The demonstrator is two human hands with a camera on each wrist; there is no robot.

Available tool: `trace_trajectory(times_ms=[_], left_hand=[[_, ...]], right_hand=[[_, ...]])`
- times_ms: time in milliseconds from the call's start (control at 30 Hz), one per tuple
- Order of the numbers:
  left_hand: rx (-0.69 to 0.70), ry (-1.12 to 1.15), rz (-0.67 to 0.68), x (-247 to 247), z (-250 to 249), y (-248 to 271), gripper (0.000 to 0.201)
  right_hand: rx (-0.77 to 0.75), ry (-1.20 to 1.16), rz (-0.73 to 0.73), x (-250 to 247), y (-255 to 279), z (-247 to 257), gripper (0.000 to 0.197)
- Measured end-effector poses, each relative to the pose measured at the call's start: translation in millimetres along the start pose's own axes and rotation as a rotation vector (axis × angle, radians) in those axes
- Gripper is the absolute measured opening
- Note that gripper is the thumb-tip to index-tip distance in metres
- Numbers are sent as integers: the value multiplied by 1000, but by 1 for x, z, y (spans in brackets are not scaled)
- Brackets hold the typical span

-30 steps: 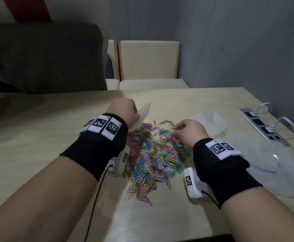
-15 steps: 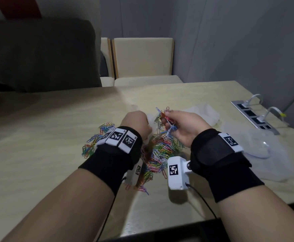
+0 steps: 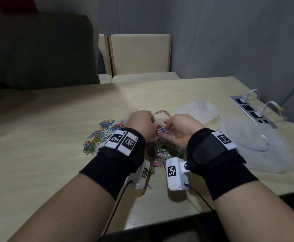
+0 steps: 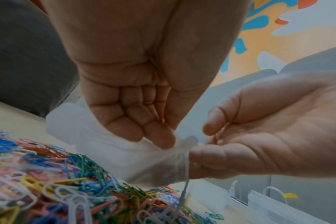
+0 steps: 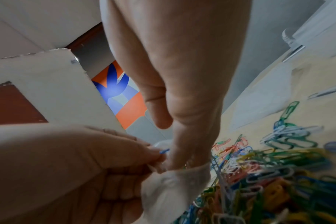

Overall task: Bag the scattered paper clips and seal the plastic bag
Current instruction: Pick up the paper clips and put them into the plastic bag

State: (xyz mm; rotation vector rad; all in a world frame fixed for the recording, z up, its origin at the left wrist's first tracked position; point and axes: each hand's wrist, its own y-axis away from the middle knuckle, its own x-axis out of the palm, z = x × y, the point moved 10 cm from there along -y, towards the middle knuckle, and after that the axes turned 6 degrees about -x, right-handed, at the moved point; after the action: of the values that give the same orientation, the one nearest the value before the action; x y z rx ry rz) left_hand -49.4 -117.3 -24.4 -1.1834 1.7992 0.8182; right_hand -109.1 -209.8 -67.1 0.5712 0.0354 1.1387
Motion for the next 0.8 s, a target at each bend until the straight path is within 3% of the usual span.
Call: trace_trajectory(times_ms=[100, 200, 267, 367, 433, 500, 600, 667, 800], left_hand=[[17, -16, 11, 4, -4, 0, 21], [14, 8, 10, 4, -3, -1, 25], [10, 26, 0, 2, -2, 0, 26], [7, 53, -16, -3, 1, 3, 28], [0, 70, -30, -5, 4, 5, 28], [-6, 85, -46, -8, 6, 7, 26], [-5, 89, -54, -9, 6, 9, 26], [-5, 92, -59, -10, 6, 11, 25], [-19, 116, -74, -13, 8, 13, 25]], right_hand=[[-66, 176, 2, 0, -1, 8, 25], [-193, 504, -8, 0, -1, 25, 20], [-303, 672, -79, -9, 2, 40, 23], [-447, 1024, -214, -20, 16, 62, 6], [-347, 1284, -200, -29, 16, 51, 24], [-139, 1480, -129, -40, 15, 25, 54], [26, 1613, -45, -47, 16, -4, 86], [25, 1642, -8, -41, 13, -14, 92], [-63, 1629, 22, -21, 5, -18, 73]])
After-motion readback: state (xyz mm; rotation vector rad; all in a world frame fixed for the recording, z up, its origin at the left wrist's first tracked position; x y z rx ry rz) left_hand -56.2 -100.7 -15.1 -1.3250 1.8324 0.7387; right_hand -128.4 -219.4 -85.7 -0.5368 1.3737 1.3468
